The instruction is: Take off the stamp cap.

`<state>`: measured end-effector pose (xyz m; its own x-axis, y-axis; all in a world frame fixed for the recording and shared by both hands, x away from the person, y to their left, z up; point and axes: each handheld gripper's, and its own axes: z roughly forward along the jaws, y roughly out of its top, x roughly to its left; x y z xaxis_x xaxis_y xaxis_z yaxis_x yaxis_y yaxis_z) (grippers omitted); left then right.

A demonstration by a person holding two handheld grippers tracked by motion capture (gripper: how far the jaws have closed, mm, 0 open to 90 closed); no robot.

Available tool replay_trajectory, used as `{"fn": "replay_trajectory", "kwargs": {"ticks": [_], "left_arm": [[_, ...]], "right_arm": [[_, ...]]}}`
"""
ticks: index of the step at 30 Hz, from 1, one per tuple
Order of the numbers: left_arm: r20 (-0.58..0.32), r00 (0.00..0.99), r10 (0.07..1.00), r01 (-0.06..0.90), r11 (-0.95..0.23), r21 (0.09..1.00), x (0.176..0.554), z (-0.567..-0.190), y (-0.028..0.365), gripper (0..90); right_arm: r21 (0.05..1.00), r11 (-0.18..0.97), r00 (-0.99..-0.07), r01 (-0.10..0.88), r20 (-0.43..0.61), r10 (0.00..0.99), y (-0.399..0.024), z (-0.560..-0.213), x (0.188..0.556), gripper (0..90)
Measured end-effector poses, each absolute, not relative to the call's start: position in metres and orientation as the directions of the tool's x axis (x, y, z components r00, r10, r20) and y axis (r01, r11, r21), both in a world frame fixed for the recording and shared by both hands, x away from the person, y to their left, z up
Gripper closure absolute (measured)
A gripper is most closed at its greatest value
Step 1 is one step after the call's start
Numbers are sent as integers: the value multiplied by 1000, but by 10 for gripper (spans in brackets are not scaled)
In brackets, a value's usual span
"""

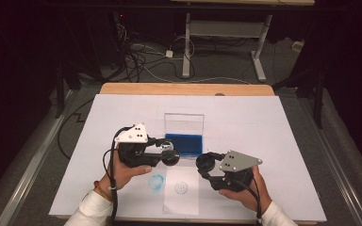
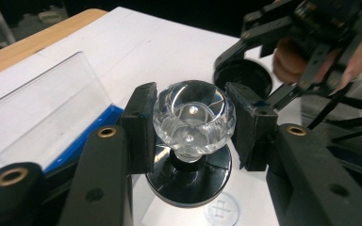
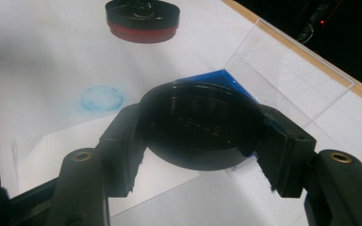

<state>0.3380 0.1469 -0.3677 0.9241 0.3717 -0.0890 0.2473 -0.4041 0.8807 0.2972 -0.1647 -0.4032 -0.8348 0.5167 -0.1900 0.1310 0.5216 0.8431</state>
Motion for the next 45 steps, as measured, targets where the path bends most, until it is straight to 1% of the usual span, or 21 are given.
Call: {"fn": "replay_trajectory", "kwargs": {"ticks": [7, 23, 31, 40, 45], "left_arm": [[-44, 909, 414, 240, -435, 868, 339, -366, 154, 546], [-32, 894, 447, 249, -437, 864, 341, -365, 163, 546], [-29, 891, 454, 251, -438, 863, 342, -366, 163, 546], [-40, 884, 466, 268, -435, 860, 348, -372, 165, 546], [-28, 879, 476, 267, -444, 855, 349, -373, 165, 546]], "right_arm": [[852, 505, -819, 134, -192, 540, -175, -397, 297, 389], [862, 482, -769, 156, -201, 607, -208, -394, 291, 388], [857, 484, -746, 176, -205, 633, -224, -399, 286, 389], [852, 478, -736, 216, -180, 653, -240, -409, 280, 388], [844, 481, -734, 237, -169, 658, -246, -415, 276, 388]]}}
